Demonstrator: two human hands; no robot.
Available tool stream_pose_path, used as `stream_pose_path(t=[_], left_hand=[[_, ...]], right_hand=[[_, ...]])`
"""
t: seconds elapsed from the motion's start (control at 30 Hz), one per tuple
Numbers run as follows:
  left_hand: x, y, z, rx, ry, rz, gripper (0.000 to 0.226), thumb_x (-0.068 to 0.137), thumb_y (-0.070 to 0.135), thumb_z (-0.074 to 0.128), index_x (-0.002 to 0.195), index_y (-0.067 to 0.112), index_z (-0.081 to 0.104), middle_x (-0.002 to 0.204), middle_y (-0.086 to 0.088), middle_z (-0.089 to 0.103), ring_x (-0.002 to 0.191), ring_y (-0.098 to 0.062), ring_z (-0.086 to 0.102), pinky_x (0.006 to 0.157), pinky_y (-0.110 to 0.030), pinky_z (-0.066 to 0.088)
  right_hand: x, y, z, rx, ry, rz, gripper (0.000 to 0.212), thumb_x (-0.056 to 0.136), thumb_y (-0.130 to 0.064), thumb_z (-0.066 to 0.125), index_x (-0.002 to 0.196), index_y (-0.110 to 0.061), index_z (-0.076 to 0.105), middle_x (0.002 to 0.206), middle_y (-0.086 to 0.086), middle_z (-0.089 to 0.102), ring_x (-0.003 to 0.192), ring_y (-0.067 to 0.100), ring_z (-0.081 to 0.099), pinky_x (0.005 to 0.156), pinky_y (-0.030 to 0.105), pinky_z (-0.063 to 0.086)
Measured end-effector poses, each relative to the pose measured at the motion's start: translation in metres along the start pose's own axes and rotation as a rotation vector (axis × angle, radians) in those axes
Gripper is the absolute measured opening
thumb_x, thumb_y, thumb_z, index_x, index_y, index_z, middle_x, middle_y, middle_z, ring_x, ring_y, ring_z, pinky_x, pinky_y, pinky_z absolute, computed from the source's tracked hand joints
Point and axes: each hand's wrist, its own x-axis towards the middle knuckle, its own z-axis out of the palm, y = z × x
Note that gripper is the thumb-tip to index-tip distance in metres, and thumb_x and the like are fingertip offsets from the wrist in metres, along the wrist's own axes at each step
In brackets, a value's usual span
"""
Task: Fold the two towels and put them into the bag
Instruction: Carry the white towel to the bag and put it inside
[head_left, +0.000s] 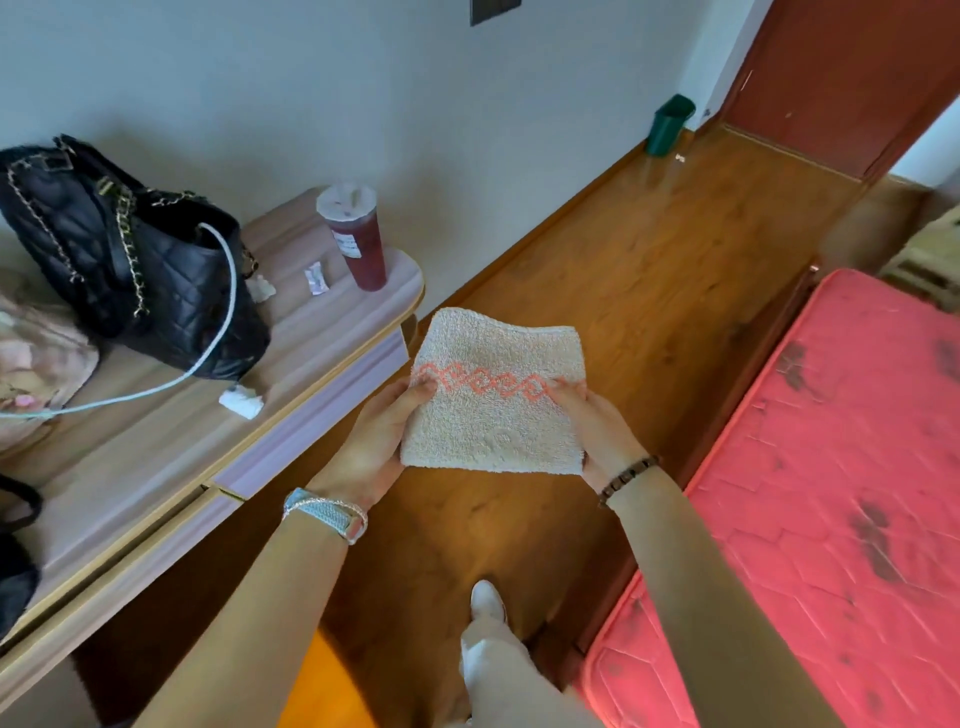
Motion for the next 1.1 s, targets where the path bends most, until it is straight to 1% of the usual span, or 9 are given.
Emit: stream_pose_path(t=[0.1,0.2,0.33,0.47,0.7,0.77,0.87,1.03,1.1], left_hand=[[0.035,0.017,0.007,0.026,-0.08,0.006,0.048,0.095,0.031,0.062,0.137,0.008,0.054,0.132,-0.014,0.065,0.119,-0.033,0.064,0.103,-0.053,0.048],[0.067,0.034,0.015,0.027,-0.089,0.015,0.051,0.091,0.031,0.067,0.135,0.008,0.055,0.13,-0.013,0.066,0.119,-0.033,0.064,0.105,-0.056,0.046],[0.108,0.049,0.03,0.056,-0.134,-0.002,0.043,0.094,0.03,0.065,0.132,0.01,0.058,0.13,-0.011,0.066,0.119,-0.031,0.064,0.106,-0.054,0.046],[0.15,0.064,0.052,0.089,-0.168,-0.032,0.048,0.092,0.033,0.067,0.133,0.012,0.059,0.131,-0.009,0.066,0.121,-0.03,0.063,0.105,-0.051,0.047],[0.22,0.088,0.107,0.178,-0.282,-0.117,0.041,0.096,0.034,0.061,0.131,0.013,0.058,0.125,-0.01,0.069,0.114,-0.029,0.067,0.097,-0.045,0.054],[0.245,0.096,0.126,0.23,-0.323,-0.135,0.042,0.095,0.038,0.062,0.13,0.016,0.059,0.126,-0.009,0.068,0.115,-0.029,0.066,0.099,-0.046,0.053],[0.282,0.112,0.153,0.294,-0.339,-0.13,0.039,0.095,0.04,0.061,0.128,0.019,0.062,0.123,-0.006,0.069,0.113,-0.027,0.067,0.093,-0.043,0.057],[0.341,0.139,0.191,0.349,-0.441,-0.138,0.039,0.096,0.043,0.059,0.128,0.02,0.06,0.129,-0.009,0.062,0.12,-0.029,0.06,0.101,-0.048,0.051],[0.362,0.152,0.205,0.371,-0.483,-0.141,0.04,0.095,0.044,0.059,0.129,0.023,0.06,0.129,-0.007,0.063,0.122,-0.028,0.059,0.103,-0.049,0.05]], right_hand=[[0.022,-0.018,-0.006,0.049,0.019,-0.002,0.032,0.096,-0.028,0.057,0.124,-0.016,0.062,0.117,0.006,0.07,0.108,0.023,0.067,0.099,0.049,0.05],[0.044,-0.038,-0.013,0.073,0.034,0.0,0.036,0.095,-0.028,0.059,0.127,-0.012,0.059,0.122,0.01,0.068,0.112,0.026,0.065,0.101,0.053,0.047],[0.063,-0.059,-0.026,0.095,0.041,-0.02,0.04,0.093,-0.029,0.062,0.128,-0.01,0.059,0.124,0.009,0.067,0.115,0.027,0.063,0.101,0.05,0.047],[0.077,-0.078,-0.045,0.129,0.142,-0.04,0.031,0.095,-0.026,0.058,0.123,-0.011,0.06,0.114,0.004,0.072,0.107,0.022,0.067,0.09,0.044,0.055],[0.11,-0.112,-0.083,0.223,0.276,-0.071,0.034,0.096,-0.025,0.057,0.126,-0.01,0.057,0.121,0.009,0.068,0.111,0.027,0.065,0.096,0.051,0.052],[0.123,-0.122,-0.095,0.243,0.329,-0.085,0.035,0.095,-0.027,0.057,0.126,-0.011,0.058,0.122,0.01,0.067,0.111,0.028,0.065,0.095,0.053,0.052],[0.142,-0.141,-0.11,0.277,0.395,-0.097,0.033,0.095,-0.029,0.057,0.124,-0.014,0.06,0.119,0.008,0.068,0.109,0.029,0.065,0.092,0.055,0.052],[0.173,-0.181,-0.13,0.352,0.457,-0.157,0.03,0.094,-0.027,0.059,0.12,-0.012,0.063,0.113,0.007,0.072,0.103,0.026,0.069,0.084,0.048,0.057],[0.186,-0.196,-0.138,0.374,0.465,-0.178,0.033,0.093,-0.026,0.06,0.121,-0.01,0.062,0.115,0.009,0.071,0.104,0.026,0.069,0.085,0.047,0.057]])
